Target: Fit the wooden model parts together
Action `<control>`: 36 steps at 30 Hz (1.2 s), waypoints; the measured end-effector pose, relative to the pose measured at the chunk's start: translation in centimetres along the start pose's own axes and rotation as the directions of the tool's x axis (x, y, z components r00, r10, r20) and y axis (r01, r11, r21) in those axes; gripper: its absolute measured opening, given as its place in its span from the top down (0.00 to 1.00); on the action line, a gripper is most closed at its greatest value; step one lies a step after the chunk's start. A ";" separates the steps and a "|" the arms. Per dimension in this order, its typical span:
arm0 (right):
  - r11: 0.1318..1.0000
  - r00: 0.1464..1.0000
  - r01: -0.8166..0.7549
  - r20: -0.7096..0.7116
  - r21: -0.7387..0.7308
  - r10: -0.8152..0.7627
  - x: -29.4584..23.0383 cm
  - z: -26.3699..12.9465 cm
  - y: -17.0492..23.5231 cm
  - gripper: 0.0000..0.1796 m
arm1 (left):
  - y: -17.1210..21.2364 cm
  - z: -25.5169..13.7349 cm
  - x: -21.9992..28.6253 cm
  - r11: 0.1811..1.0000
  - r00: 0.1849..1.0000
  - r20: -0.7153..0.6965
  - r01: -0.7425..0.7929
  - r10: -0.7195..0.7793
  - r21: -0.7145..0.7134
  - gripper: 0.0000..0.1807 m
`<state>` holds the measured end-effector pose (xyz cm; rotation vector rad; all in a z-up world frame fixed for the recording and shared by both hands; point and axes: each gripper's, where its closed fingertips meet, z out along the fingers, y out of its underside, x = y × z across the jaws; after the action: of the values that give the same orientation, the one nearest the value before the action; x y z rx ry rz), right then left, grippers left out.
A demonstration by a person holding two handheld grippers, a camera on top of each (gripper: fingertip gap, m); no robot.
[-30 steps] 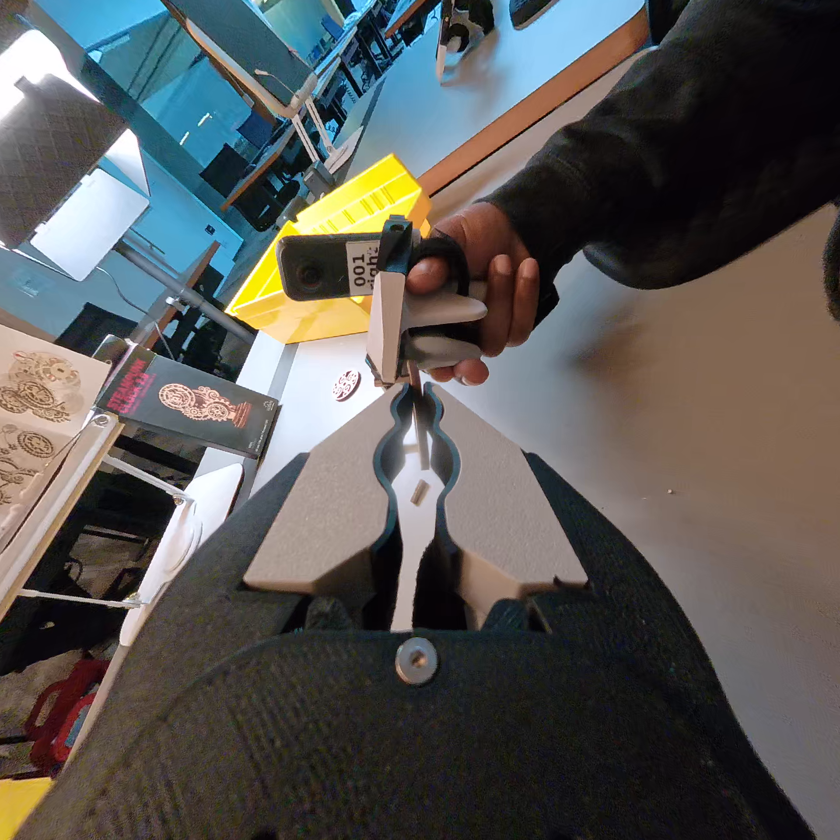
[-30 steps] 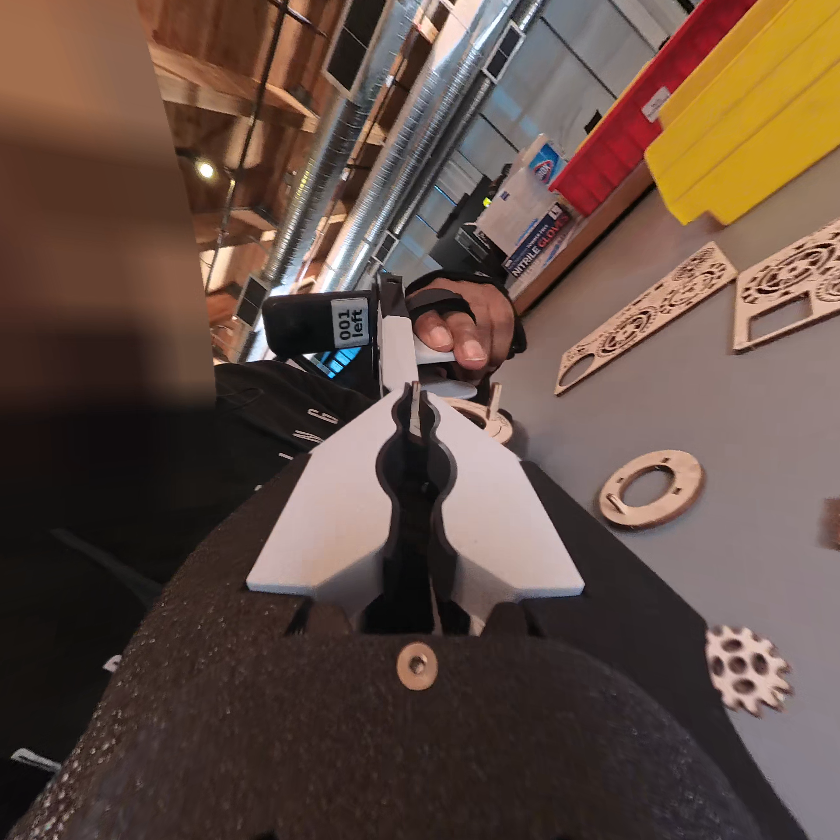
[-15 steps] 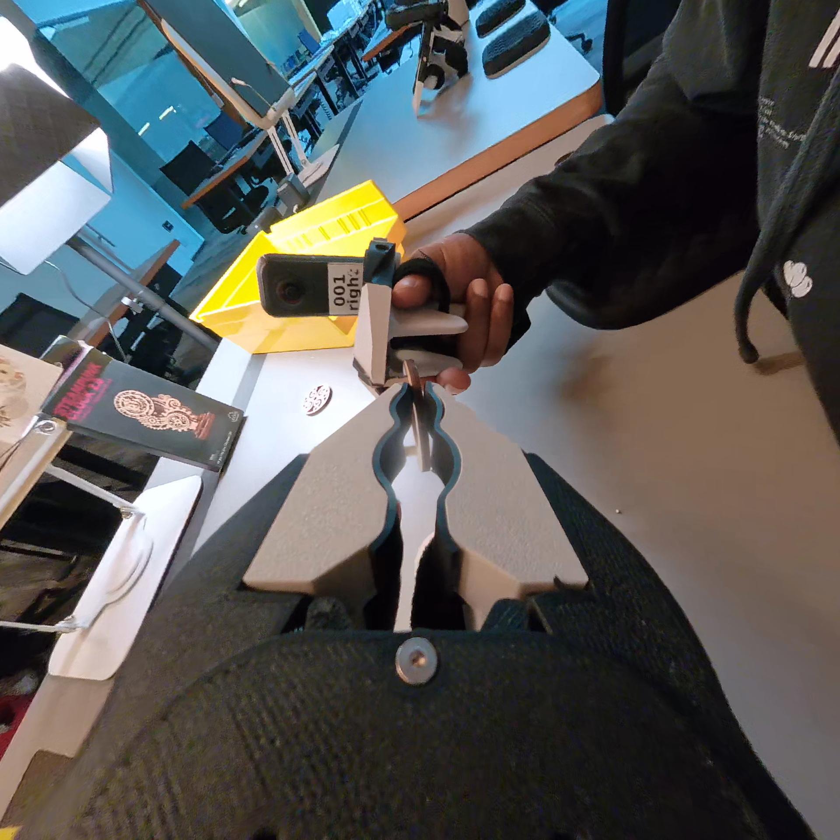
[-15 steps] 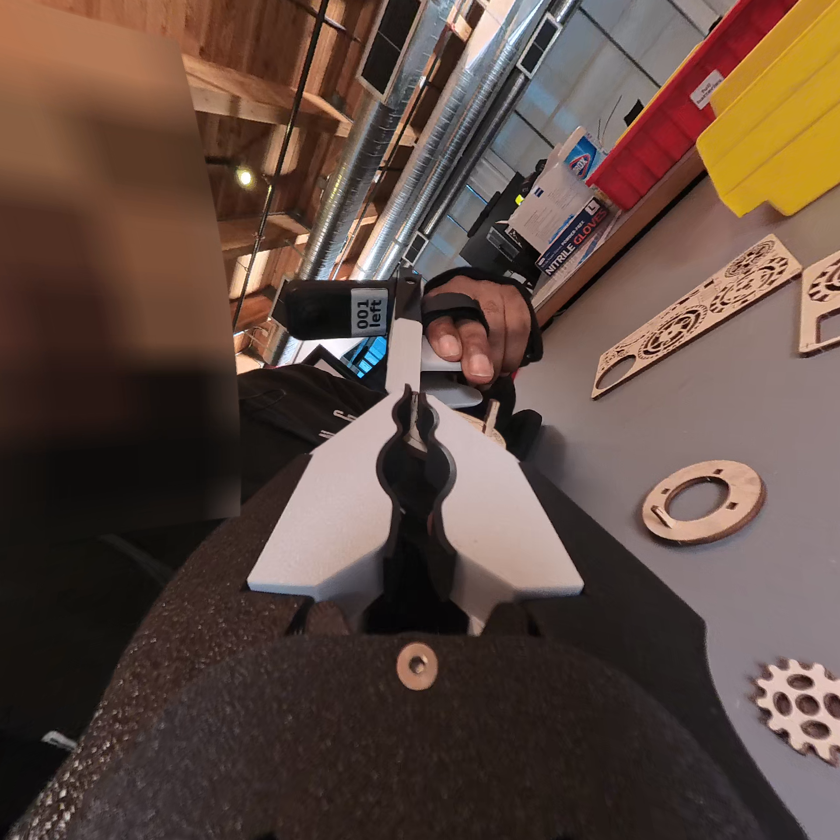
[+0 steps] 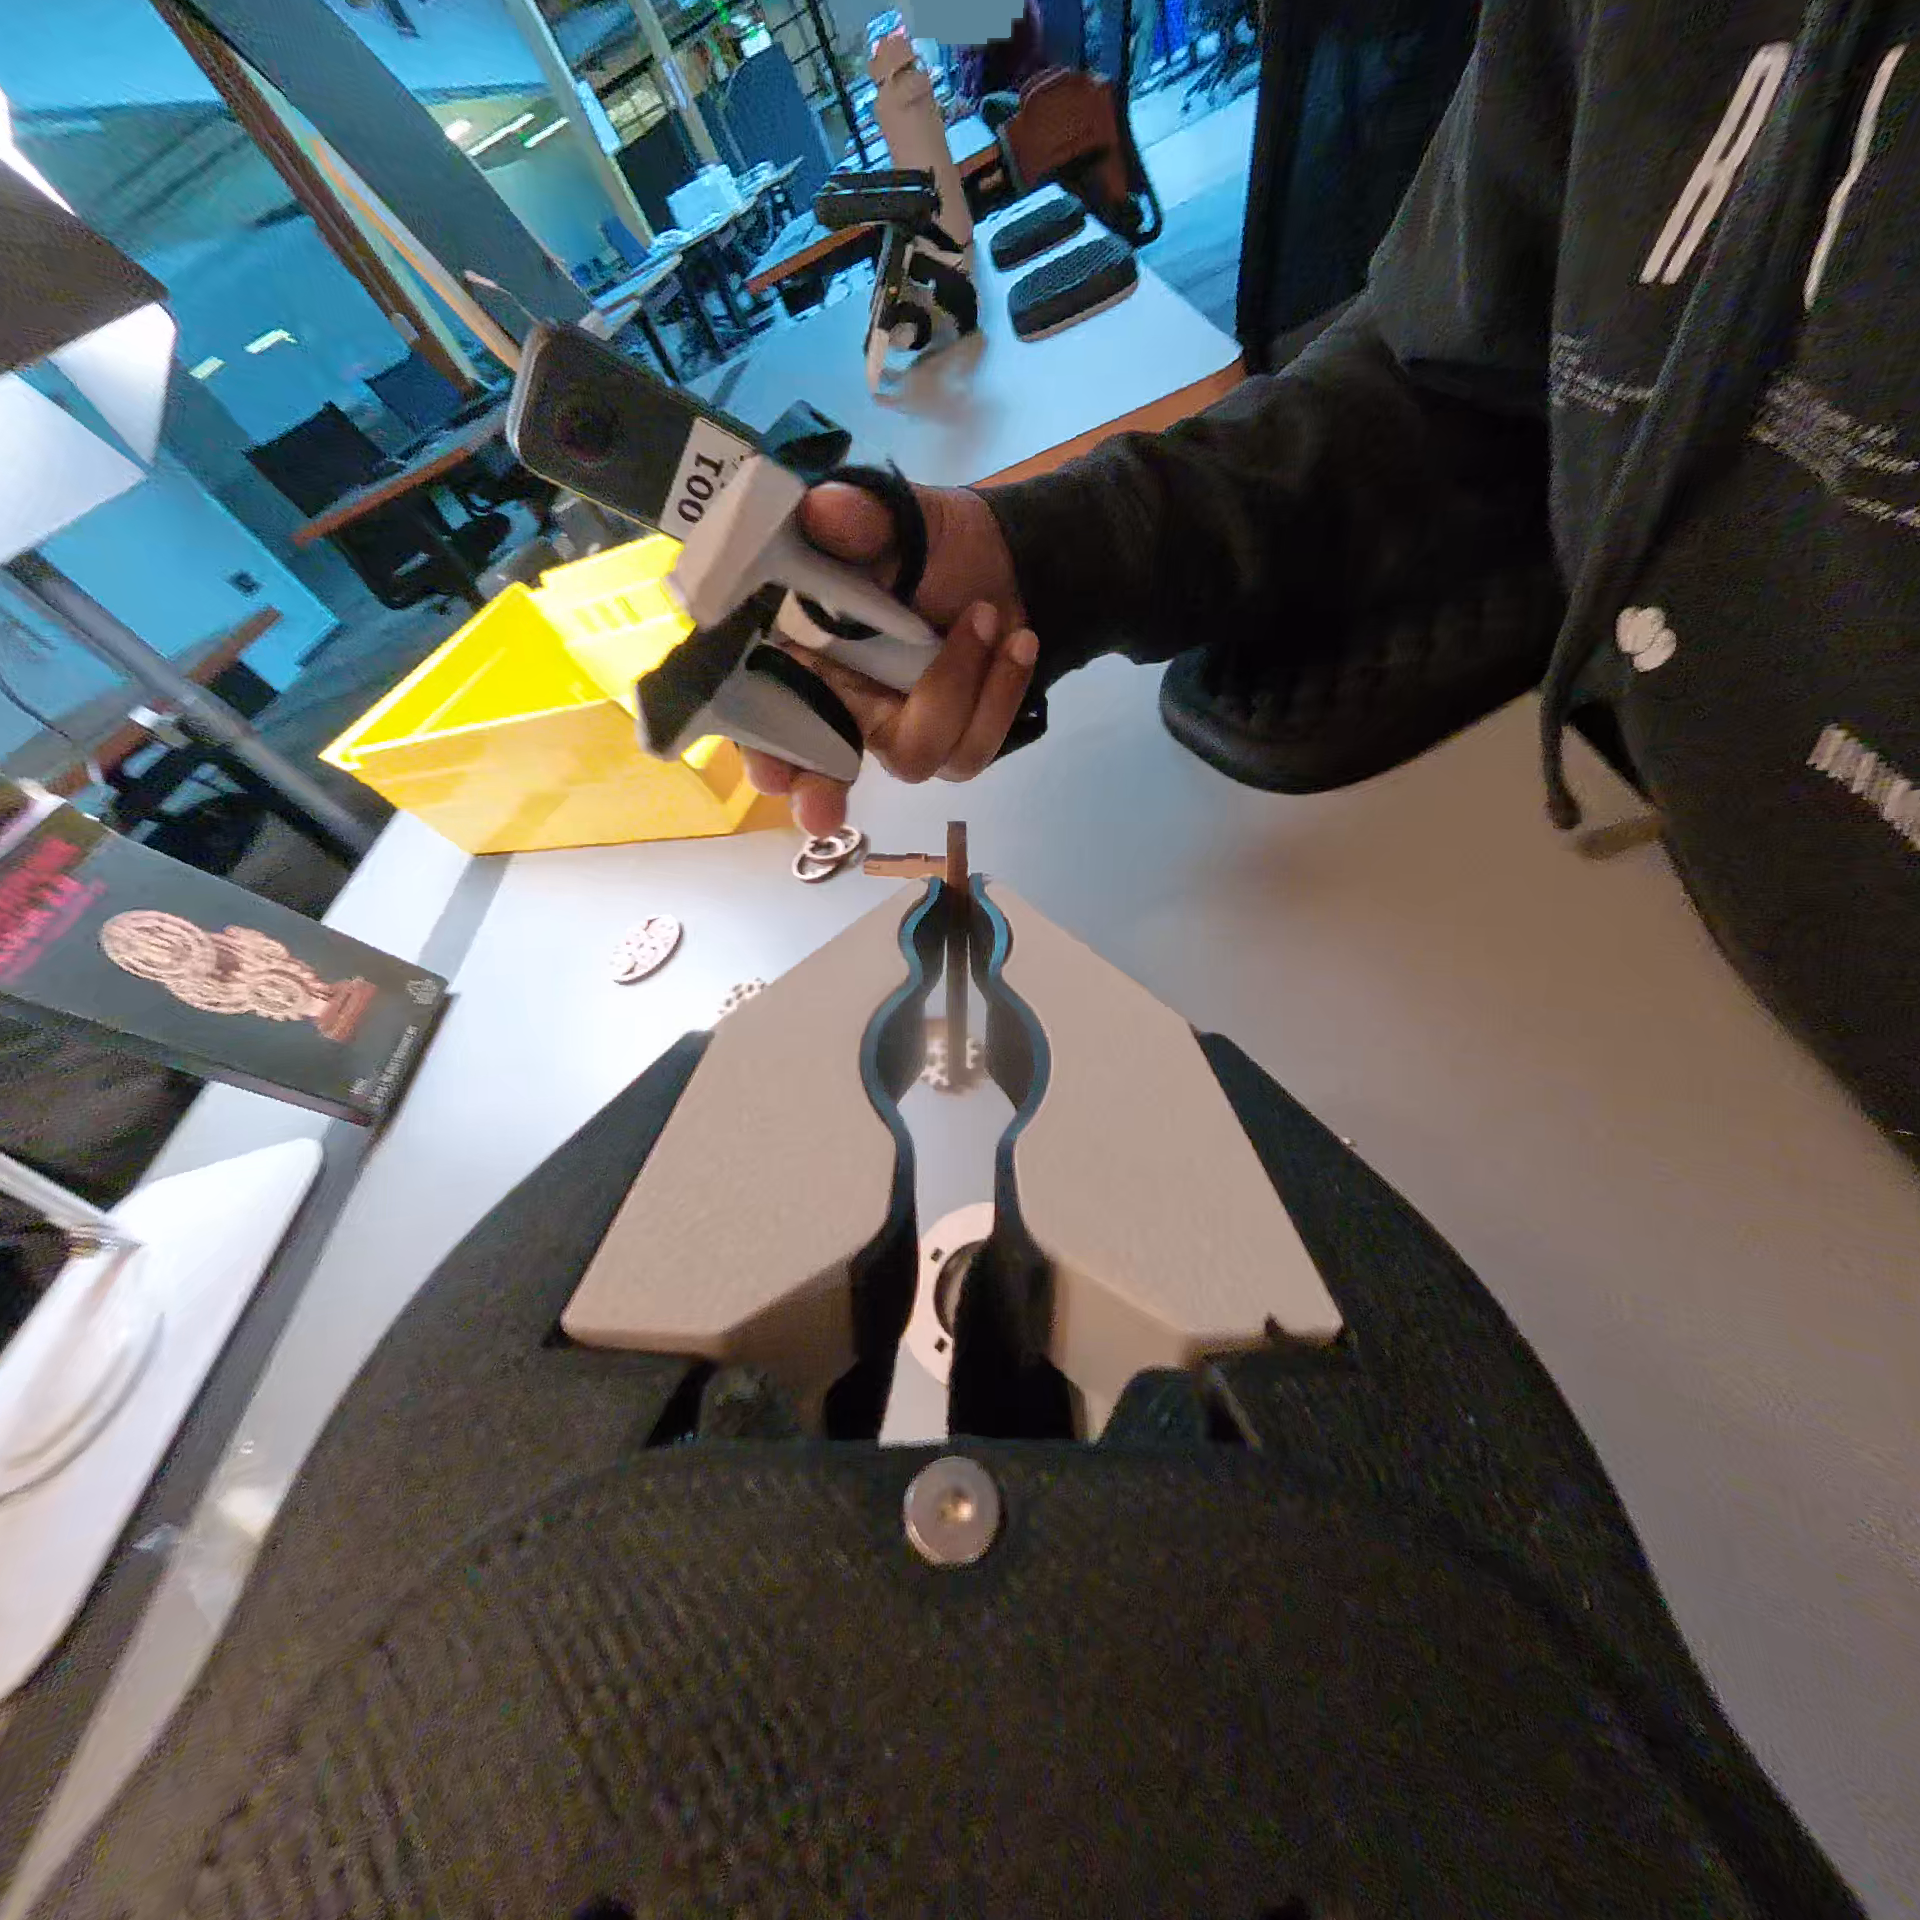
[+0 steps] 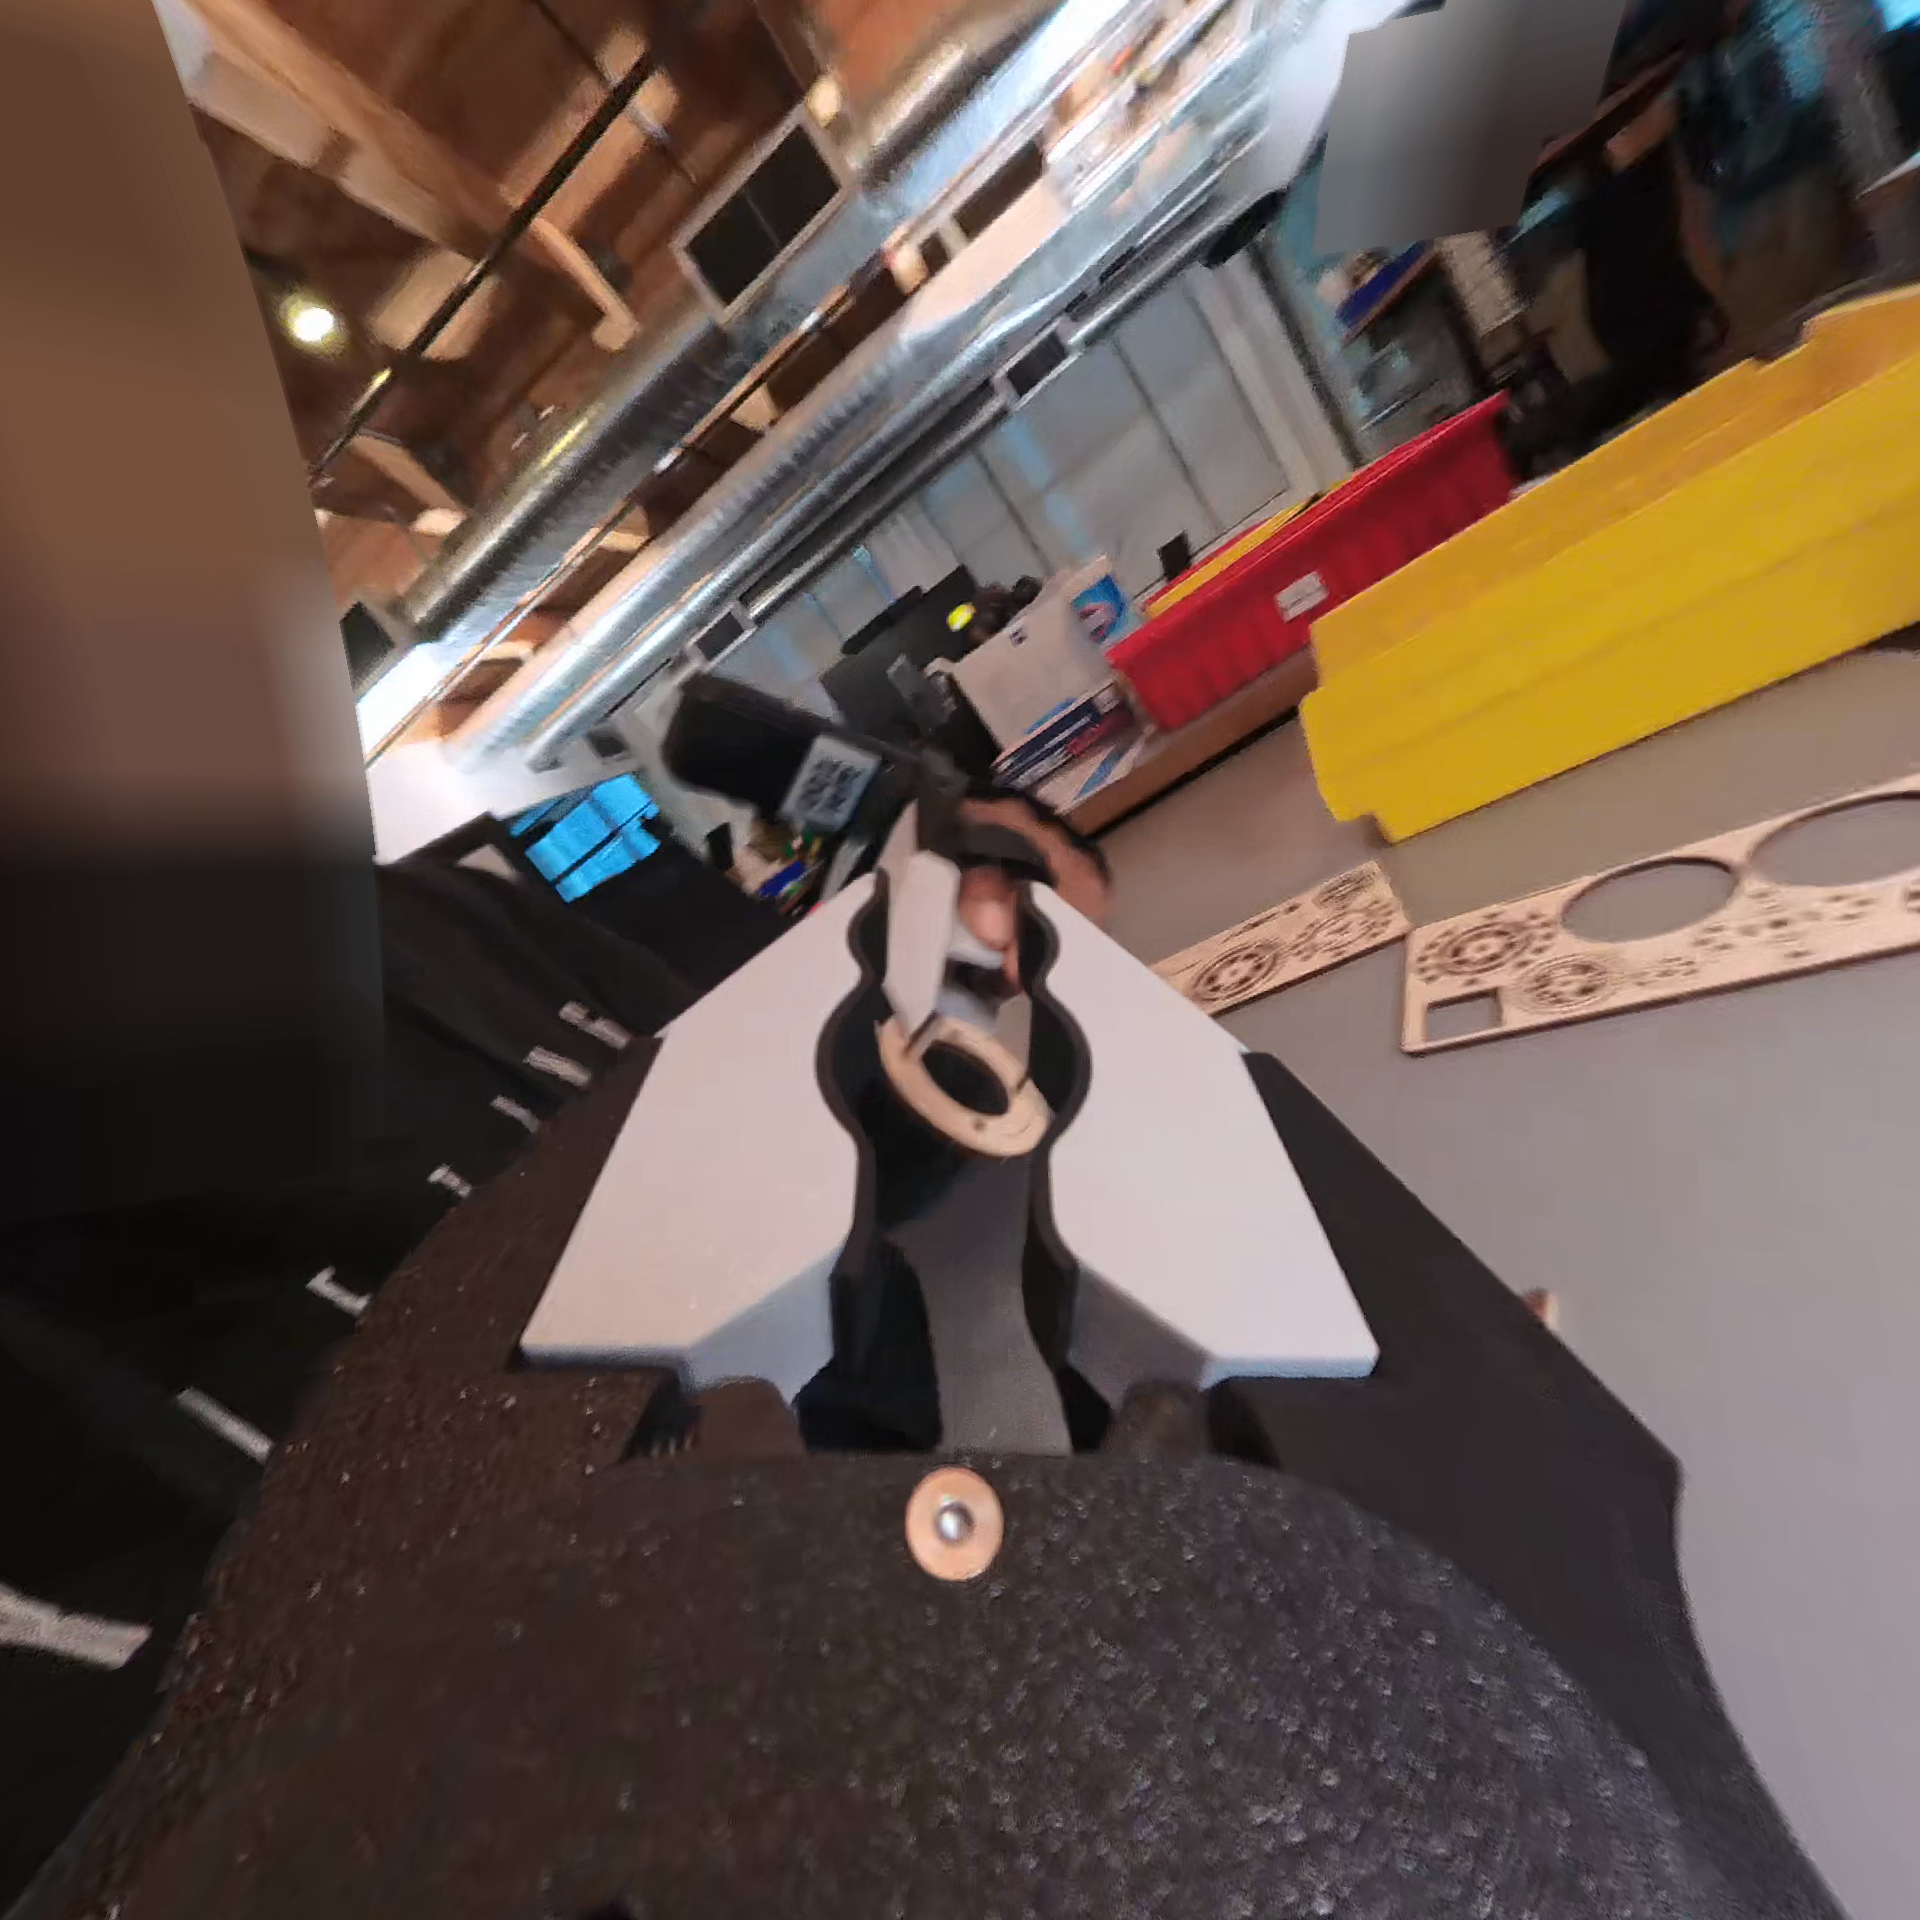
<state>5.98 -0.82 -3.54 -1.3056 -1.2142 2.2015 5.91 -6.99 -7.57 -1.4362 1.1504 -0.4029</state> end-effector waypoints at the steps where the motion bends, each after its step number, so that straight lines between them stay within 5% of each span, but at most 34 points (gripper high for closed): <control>1: 0.998 1.000 -0.008 0.024 -0.054 0.009 -0.3 0.2 1.0 0.83 | 0.1 -0.4 -0.2 0.999 0.999 -0.015 0.036 -0.036 0.008 0.99; 3: 0.981 0.998 0.000 0.058 -0.193 0.011 -0.7 0.7 4.0 0.74 | -0.2 -1.2 -0.7 0.997 0.998 -0.019 0.063 -0.063 0.036 0.99; 9: 0.906 0.964 0.260 0.040 -0.333 -0.262 -0.7 3.7 7.7 0.82 | -0.2 -1.3 -0.2 0.998 0.999 -0.026 0.039 -0.038 0.041 0.99; 11: 0.857 0.904 0.405 0.003 -0.318 -0.427 -0.4 4.1 7.3 0.98 | -0.1 -1.5 -0.8 0.996 0.997 -0.002 0.075 -0.075 0.050 0.97; 14: 0.691 0.722 0.631 -0.059 -0.353 -0.690 0.1 3.7 6.4 1.00 | 0.5 -2.2 -3.3 0.957 0.960 0.058 0.264 -0.273 0.119 0.82; 16: 0.486 0.484 0.770 -0.118 -0.414 -0.867 1.2 2.9 5.3 1.00 | 1.3 -3.0 -5.6 0.838 0.853 0.045 0.498 -0.520 0.224 0.83; 19: -0.010 -0.034 0.814 -0.031 -0.581 -0.999 2.9 1.9 4.8 1.00 | 2.2 -3.3 -7.3 0.386 0.471 -0.264 0.867 -0.842 0.314 0.81; 21: -0.145 -0.154 0.786 0.036 -0.600 -0.987 3.2 2.4 5.4 1.00 | 3.3 -2.6 -7.4 0.106 0.203 -0.432 0.966 -0.879 0.237 0.80; 22: -0.188 -0.194 0.781 0.055 -0.596 -0.979 3.0 2.7 5.6 1.00 | 3.8 -2.0 -6.9 0.032 0.118 -0.471 0.982 -0.874 0.187 0.80; 25: -0.300 -0.291 0.738 0.117 -0.604 -0.950 3.4 3.2 6.1 1.00 | 4.0 -0.5 -5.2 -0.016 0.022 -0.489 0.997 -0.872 0.074 0.80; 28: -0.300 -0.291 0.724 0.119 -0.621 -0.949 4.1 3.0 6.3 1.00 | 4.8 0.4 -4.8 0.017 0.045 -0.411 0.997 -0.911 0.072 0.90; 31: -0.184 -0.201 0.701 0.055 -0.689 -0.978 5.9 1.9 5.7 0.92 | 6.0 -0.2 -6.7 0.028 0.098 -0.336 0.978 -0.937 0.209 1.00; 36: 0.492 0.432 0.588 -0.264 -0.642 -0.862 7.0 0.5 5.7 0.90 | 7.3 -2.7 -9.9 0.342 0.347 0.070 0.836 -0.935 0.430 1.00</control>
<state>2.62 -0.09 -11.91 -1.0744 -1.6634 0.7875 -3.65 0.88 -9.83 -1.6528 -0.1428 -1.0578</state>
